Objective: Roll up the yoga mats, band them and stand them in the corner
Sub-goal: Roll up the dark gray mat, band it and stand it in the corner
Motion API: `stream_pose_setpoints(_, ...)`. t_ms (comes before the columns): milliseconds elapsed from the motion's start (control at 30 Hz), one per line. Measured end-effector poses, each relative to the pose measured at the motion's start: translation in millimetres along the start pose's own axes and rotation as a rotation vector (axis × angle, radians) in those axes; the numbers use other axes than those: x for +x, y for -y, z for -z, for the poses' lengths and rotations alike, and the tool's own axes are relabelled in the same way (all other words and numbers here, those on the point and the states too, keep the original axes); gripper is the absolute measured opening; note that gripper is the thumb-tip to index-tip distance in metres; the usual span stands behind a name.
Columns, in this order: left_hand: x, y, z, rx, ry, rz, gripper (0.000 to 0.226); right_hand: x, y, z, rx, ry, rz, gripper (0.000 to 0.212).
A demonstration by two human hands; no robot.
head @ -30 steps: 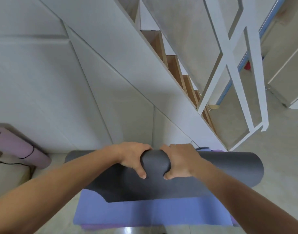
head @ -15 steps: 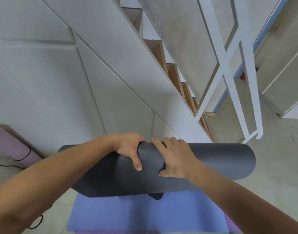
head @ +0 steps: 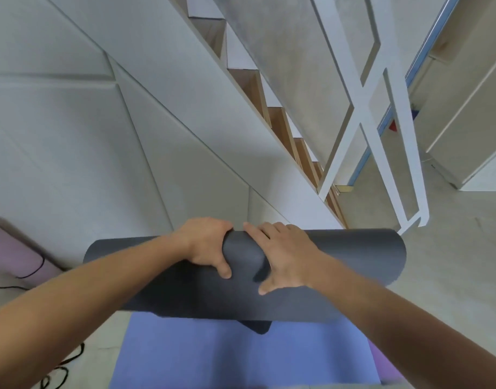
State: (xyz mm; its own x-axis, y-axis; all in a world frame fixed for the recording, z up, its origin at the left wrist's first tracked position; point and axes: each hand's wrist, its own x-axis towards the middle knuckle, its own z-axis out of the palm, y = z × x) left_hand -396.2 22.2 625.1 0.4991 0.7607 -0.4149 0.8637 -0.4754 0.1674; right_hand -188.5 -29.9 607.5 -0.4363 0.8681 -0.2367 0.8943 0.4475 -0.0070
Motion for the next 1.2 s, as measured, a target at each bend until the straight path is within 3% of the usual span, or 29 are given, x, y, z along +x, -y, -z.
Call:
stream_pose_setpoints(67, -1, 4, 8, -0.237, 0.132, -0.016, 0.072, 0, 5, -4, -0.054, -0.047, 0.008, 0.119)
stream_pose_setpoints(167, -6, 2, 10, -0.334, 0.191, -0.054, 0.076, 6, 1, 1, 0.014, -0.036, 0.015, 0.093)
stream_pose_setpoints(300, -15, -10, -10, 0.163, -0.012, -0.093, 0.117, 8, -11, 9, 0.198, 0.066, -0.05, 0.084)
stream_pose_setpoints(400, -14, -15, -26, 0.31, -0.172, -0.091, 0.101, 5, -12, 10, 0.247, 0.108, -0.057, 0.083)
stream_pose_setpoints(467, -9, -12, -21, 0.243, -0.123, -0.068, 0.088, 0, -7, 7, 0.248, 0.094, -0.042, 0.087)
stream_pose_setpoints(600, 4, -5, -3, -0.014, 0.052, -0.033, 0.083, -6, 0, -14, -0.031, 0.018, -0.01, 0.132)
stream_pose_setpoints(733, 6, -7, 5, -0.189, 0.14, -0.059, 0.084, 4, -6, -8, -0.027, -0.026, 0.0, 0.108)
stream_pose_setpoints(867, -5, -16, -10, 0.163, -0.043, -0.102, 0.12, 7, -25, 7, 0.231, 0.101, -0.04, 0.094)
stream_pose_setpoints(933, -11, -21, -23, 0.33, -0.159, -0.089, 0.128, 6, -29, 11, 0.338, 0.165, -0.052, 0.092)
stream_pose_setpoints(1067, -8, -16, -19, 0.264, -0.191, -0.074, 0.096, -1, -22, 10, 0.377, 0.169, -0.033, 0.094)
stream_pose_setpoints(1200, -5, -5, -1, 0.013, -0.007, -0.033, 0.087, -3, -3, -5, 0.038, 0.042, -0.014, 0.124)
